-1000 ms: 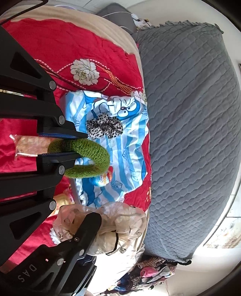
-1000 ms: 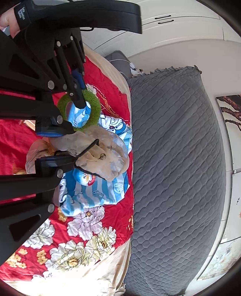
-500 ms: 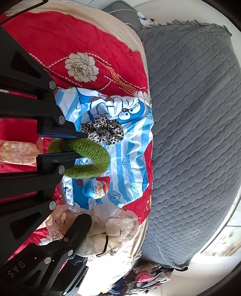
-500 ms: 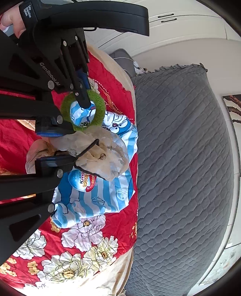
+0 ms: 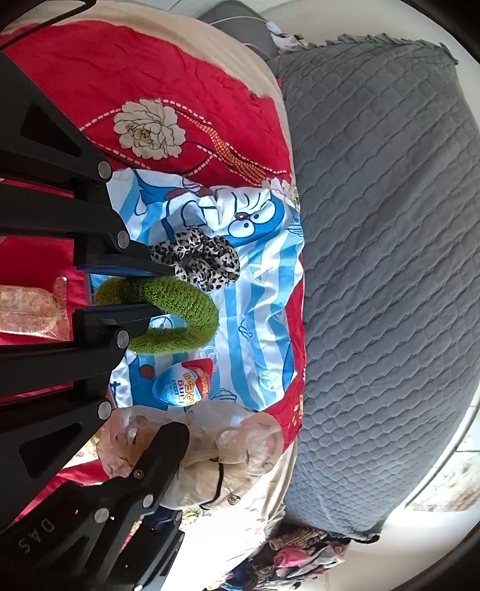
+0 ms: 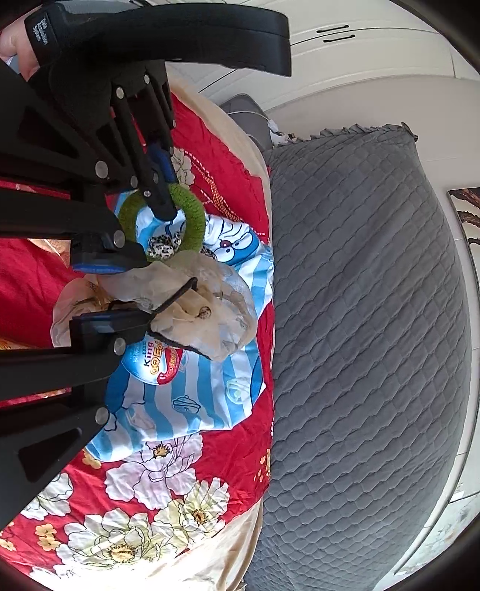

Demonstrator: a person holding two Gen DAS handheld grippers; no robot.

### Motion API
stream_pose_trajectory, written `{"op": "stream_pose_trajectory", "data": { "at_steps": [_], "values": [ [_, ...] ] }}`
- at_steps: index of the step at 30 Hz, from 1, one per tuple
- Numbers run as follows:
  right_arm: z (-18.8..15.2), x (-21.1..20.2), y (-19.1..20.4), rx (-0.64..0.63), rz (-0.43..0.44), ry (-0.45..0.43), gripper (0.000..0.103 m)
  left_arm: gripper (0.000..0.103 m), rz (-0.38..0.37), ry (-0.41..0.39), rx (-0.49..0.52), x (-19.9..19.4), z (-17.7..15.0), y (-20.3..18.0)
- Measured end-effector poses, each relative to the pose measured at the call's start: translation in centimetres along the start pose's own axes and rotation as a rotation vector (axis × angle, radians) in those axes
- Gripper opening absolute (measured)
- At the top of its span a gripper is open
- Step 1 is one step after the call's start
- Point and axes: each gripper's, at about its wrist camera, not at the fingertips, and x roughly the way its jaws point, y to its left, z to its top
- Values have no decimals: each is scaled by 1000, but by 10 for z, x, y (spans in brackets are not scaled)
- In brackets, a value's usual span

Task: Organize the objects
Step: 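Carry ring in left gripper over striped shirt while right gripper carries scrunchie there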

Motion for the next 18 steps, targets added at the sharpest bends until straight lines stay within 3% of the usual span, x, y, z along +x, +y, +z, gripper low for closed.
{"op": "stream_pose_trajectory", "data": {
  "at_steps": [18],
  "values": [
    [12, 24, -12, -16, -4, 42, 15, 12, 14, 10, -17, 16, 11, 7]
  ]
}}
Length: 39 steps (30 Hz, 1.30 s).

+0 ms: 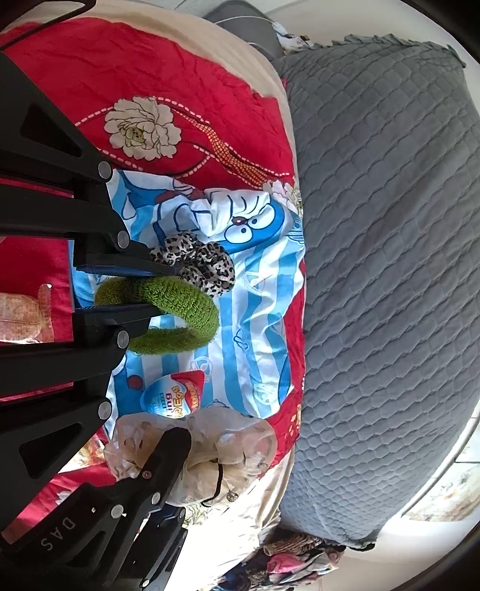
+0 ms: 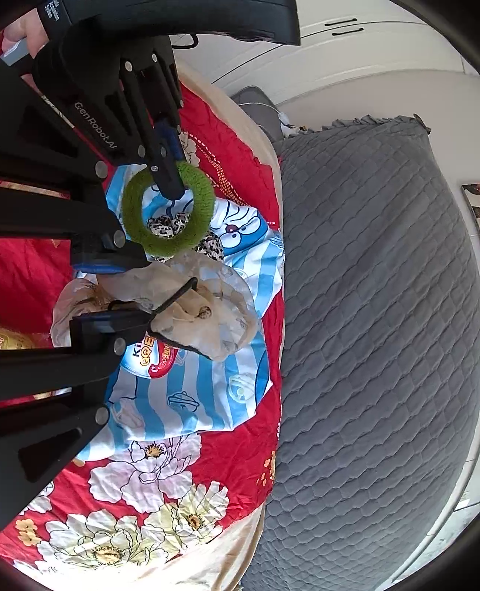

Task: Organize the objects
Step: 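Carry ring in left gripper over striped shirt while right gripper carries scrunchie there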

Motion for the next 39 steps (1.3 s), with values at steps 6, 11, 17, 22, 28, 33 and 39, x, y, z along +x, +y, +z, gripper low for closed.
{"op": "stream_pose_trajectory", "data": {
  "at_steps": [6, 11, 17, 22, 28, 33, 39],
  "values": [
    [5, 5, -2, -5, -13, 3, 15, 12, 0, -1, 1, 5, 5, -1],
    [8, 12, -3, -6, -25, 8, 15, 12, 3, 2, 2, 13, 8, -3],
    [12, 24, -3, -11, -42, 20, 15, 12, 3, 15, -18, 25, 9, -1],
    [12, 34, -2, -23, -48, 32, 15, 12, 19, 14, -10, 31, 13, -2],
    [11, 48, -2, -20, -67, 55, 15, 12, 34, 13, -11, 40, 16, 1],
    [7, 59, -5, -19, -76, 74, 15, 12, 44, 22, -9, 49, 17, 5],
    [0, 66, -4, -21, -67, 81, 15, 12, 37, 36, -15, 61, 12, 5]
  ]
}}
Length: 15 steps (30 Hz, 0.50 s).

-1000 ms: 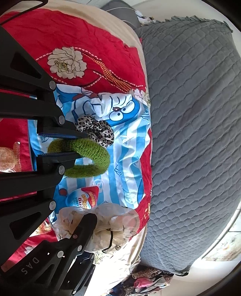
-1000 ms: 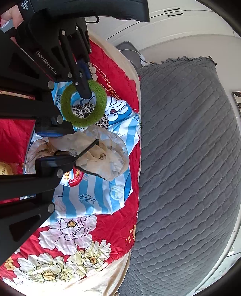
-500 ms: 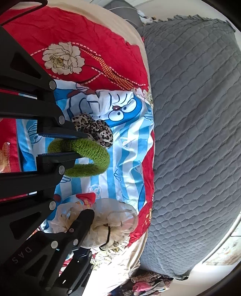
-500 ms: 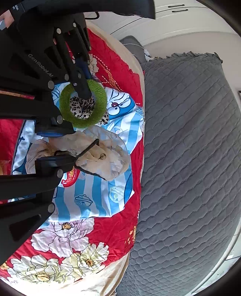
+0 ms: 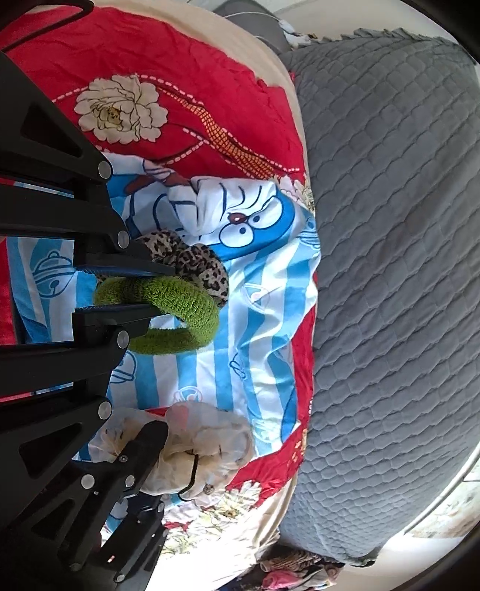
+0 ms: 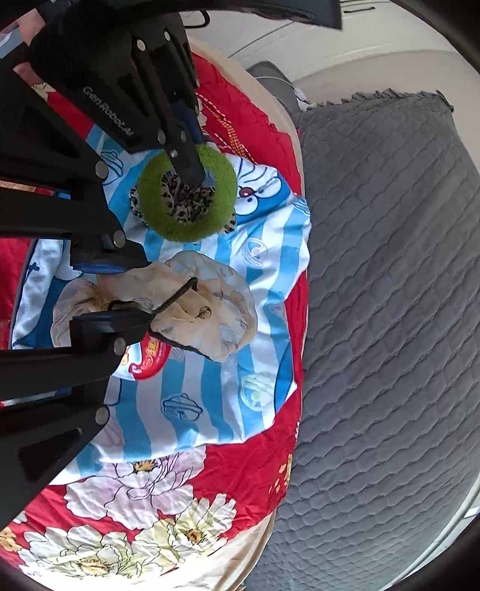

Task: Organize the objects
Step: 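Carry ring in left gripper over striped shirt while right gripper carries scrunchie there, then lower ring onto shirt, open left gripper while right gripper releases scrunchie on shirt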

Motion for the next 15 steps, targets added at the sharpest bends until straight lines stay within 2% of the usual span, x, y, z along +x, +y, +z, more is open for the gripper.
{"op": "stream_pose_trajectory", "data": {
  "at_steps": [6, 15],
  "values": [
    [-2, 12, 1, 12, 30, 27, 15, 12, -4, 17, 5, 7, -5, -1],
    [-12, 28, 3, -17, 20, 71, 15, 12, 16, 38, 21, 17, -14, -2]
  ]
}}
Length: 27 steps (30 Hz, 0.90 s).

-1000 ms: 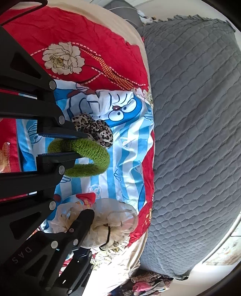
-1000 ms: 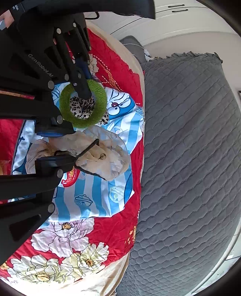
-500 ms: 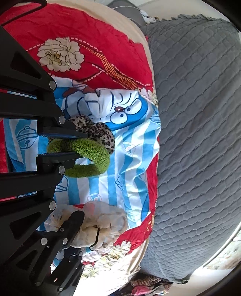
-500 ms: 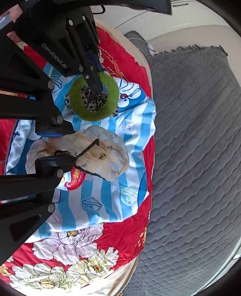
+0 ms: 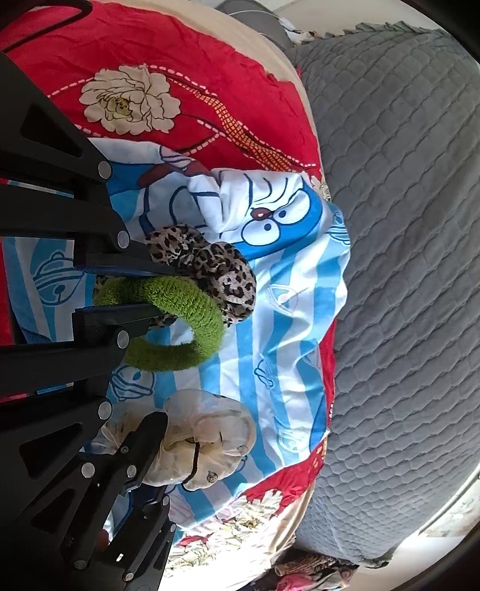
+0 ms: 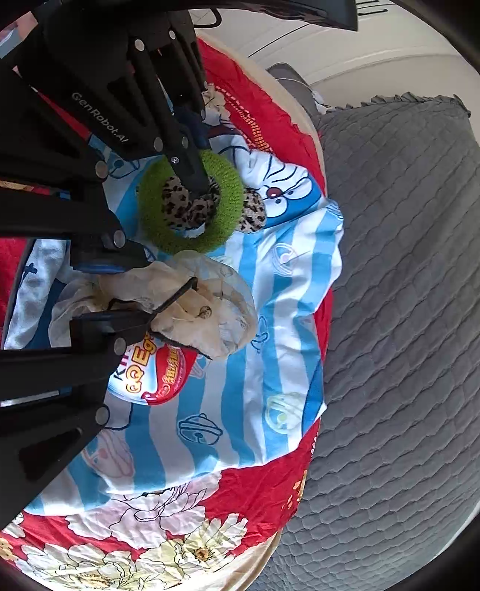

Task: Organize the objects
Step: 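Lower ring onto shirt, open left gripper while right gripper releases scrunchie on shirt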

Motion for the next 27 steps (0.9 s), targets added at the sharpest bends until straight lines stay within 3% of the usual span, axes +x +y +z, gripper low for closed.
{"op": "stream_pose_trajectory", "data": {
  "at_steps": [22, 25, 27],
  "values": [
    [-10, 13, -5, 20, 2, 65, 20, 14, 12, 27, 24, 15, -8, -1],
    [-11, 13, -6, 28, 4, 73, 22, 18, 21, 31, 25, 16, -7, 0],
    [-11, 12, -6, 26, 1, 71, 25, 28, 13, 37, 17, 16, -8, 1]
  ]
}}
